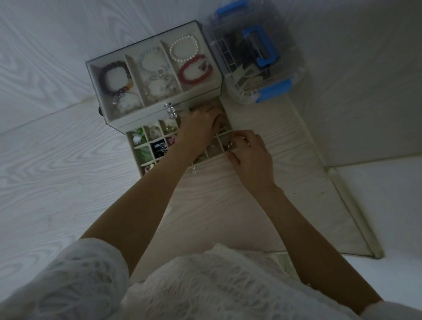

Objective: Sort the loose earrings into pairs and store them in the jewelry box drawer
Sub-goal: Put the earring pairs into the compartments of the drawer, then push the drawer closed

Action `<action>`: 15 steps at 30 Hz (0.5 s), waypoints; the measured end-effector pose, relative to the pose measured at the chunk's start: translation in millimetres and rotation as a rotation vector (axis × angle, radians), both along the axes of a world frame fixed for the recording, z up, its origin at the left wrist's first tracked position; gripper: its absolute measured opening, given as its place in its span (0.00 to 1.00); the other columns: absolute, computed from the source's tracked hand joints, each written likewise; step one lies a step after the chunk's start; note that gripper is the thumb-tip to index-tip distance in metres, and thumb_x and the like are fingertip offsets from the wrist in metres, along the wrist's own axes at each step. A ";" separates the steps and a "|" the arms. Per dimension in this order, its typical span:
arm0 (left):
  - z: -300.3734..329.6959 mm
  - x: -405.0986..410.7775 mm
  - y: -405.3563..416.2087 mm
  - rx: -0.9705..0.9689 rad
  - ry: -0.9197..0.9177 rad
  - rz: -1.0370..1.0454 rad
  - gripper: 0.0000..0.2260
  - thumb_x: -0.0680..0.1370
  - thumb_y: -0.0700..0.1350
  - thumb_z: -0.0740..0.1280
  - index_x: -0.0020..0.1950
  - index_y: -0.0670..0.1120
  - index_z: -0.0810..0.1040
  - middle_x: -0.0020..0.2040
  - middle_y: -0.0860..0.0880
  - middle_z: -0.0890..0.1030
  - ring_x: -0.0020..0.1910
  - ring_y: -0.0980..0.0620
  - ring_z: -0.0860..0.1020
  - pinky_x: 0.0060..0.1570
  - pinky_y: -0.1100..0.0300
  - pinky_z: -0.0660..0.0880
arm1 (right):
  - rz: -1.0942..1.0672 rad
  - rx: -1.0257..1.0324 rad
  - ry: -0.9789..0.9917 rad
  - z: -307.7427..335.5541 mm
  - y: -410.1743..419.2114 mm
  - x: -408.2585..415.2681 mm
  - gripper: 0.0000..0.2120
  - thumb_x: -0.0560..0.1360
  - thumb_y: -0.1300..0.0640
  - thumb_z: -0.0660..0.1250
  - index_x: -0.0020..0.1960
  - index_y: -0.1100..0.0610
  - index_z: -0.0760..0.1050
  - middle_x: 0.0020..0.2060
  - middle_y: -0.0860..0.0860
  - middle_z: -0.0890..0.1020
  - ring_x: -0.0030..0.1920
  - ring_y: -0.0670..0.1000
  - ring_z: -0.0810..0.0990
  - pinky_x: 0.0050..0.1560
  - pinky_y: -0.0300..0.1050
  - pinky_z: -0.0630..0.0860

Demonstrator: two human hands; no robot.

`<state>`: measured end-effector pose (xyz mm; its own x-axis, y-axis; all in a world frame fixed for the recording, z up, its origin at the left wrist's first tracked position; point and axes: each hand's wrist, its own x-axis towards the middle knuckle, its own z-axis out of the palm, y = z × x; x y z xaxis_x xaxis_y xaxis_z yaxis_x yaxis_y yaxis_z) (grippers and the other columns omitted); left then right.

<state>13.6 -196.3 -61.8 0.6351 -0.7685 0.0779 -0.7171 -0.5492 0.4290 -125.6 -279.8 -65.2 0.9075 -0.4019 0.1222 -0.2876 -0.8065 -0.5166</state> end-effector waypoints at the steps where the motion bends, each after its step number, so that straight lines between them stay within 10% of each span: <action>1: -0.2 -0.6 0.8 -0.013 0.010 -0.007 0.10 0.77 0.40 0.62 0.55 0.42 0.79 0.53 0.42 0.82 0.47 0.41 0.80 0.43 0.49 0.78 | 0.001 0.003 0.004 -0.4 0.5 0.0 0.10 0.69 0.62 0.71 0.50 0.63 0.78 0.53 0.58 0.79 0.47 0.59 0.78 0.41 0.44 0.76; 15: 41.0 -54.0 112.9 -0.036 0.038 0.385 0.12 0.73 0.50 0.70 0.55 0.49 0.79 0.50 0.48 0.82 0.49 0.48 0.79 0.42 0.59 0.70 | -0.116 0.235 0.077 -0.3 10.6 -19.1 0.21 0.76 0.58 0.64 0.69 0.57 0.66 0.62 0.56 0.73 0.55 0.55 0.76 0.52 0.46 0.74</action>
